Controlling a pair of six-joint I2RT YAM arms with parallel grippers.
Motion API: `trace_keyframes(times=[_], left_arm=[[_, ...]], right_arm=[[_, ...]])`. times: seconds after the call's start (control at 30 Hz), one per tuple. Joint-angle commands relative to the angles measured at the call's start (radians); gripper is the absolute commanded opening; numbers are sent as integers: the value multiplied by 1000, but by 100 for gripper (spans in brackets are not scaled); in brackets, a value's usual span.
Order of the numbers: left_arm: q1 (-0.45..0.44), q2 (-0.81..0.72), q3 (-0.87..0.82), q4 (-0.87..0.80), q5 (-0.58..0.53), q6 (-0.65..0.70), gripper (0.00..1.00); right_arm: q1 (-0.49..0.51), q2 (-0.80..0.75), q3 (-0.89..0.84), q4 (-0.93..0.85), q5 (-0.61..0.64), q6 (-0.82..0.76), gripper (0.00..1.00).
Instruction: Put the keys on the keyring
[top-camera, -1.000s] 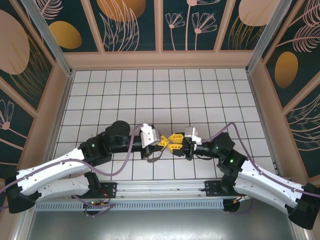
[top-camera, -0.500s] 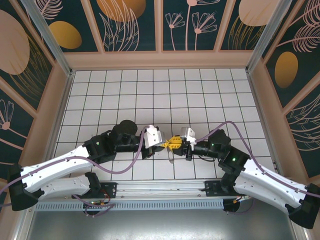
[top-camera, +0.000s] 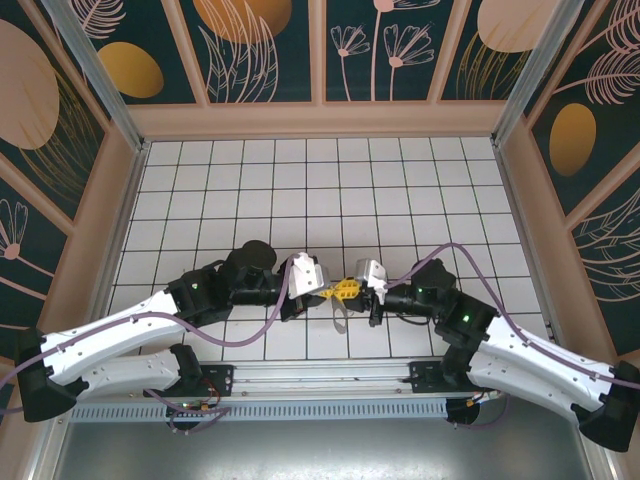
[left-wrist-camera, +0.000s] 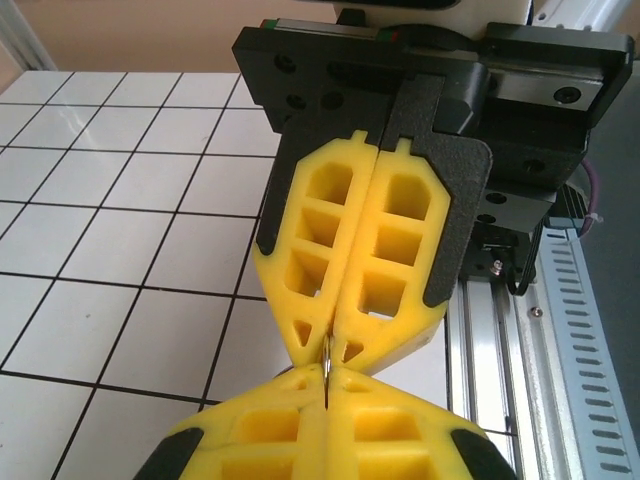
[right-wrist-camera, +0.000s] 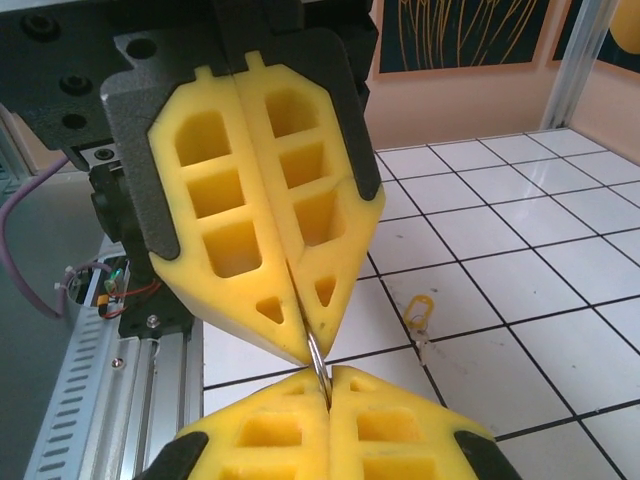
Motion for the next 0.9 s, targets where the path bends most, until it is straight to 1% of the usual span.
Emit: trace_keyframes(times=[0.0, 0.07, 0.1, 0.2, 0.3, 0.43, 0.67, 0.87], left_arm=[[-8, -35, -12, 47, 88, -53, 0], [-9, -79, -35, 66, 73, -89, 7], [-7, -104, -44, 71, 66, -106, 9], [0, -161, -69, 82, 54, -146, 10], [4, -183, -81, 86, 53, -166, 10], [4, -180, -84, 94, 73, -174, 10], [4, -122, -68, 107, 151, -156, 18], [3, -110, -75, 135, 143, -155, 18]], right_arm=[[28, -30, 12, 67, 54, -54, 0], [37, -56, -9, 81, 61, -69, 0], [40, -69, -19, 91, 60, -74, 0], [41, -87, -43, 119, 44, -84, 0], [42, -92, -56, 136, 31, -97, 0], [43, -95, -65, 144, 21, -111, 0], [46, -110, -77, 156, -2, -110, 0], [53, -112, -78, 151, -15, -112, 0]])
